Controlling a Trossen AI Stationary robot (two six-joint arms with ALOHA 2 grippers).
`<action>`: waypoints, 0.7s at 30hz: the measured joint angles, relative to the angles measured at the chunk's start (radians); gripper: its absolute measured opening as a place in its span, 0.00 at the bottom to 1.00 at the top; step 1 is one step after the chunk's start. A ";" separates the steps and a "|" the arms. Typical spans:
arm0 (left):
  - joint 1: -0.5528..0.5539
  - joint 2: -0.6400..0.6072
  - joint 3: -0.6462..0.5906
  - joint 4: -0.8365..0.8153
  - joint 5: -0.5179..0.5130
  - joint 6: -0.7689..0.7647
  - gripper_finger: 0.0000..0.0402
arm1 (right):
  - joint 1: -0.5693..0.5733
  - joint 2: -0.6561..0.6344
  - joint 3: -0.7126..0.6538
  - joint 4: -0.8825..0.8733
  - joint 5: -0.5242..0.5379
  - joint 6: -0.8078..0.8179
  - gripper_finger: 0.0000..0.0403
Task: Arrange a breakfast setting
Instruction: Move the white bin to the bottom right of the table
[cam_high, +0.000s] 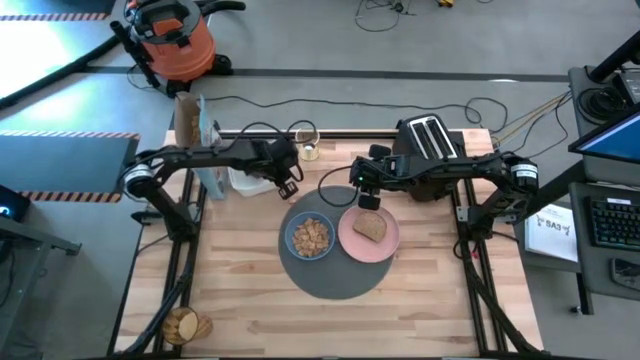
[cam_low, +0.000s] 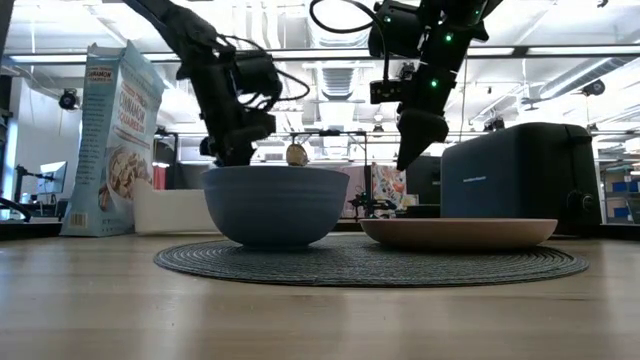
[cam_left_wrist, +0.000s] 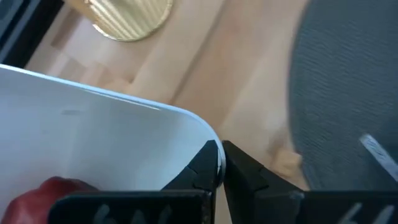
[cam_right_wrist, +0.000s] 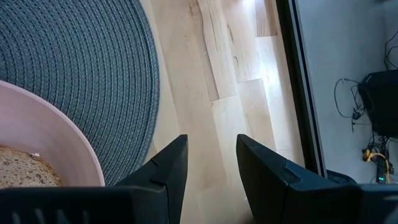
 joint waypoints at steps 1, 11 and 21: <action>-0.011 -0.012 0.000 -0.005 0.002 -0.002 0.00 | 0.000 0.000 0.000 0.000 0.000 0.000 0.32; -0.088 -0.213 0.016 -0.099 0.024 -0.048 0.00 | 0.000 -0.011 0.003 -0.011 0.000 0.001 0.32; -0.298 -0.310 0.103 -0.144 0.150 -0.083 0.00 | 0.000 -0.064 0.009 -0.076 -0.021 -0.044 0.32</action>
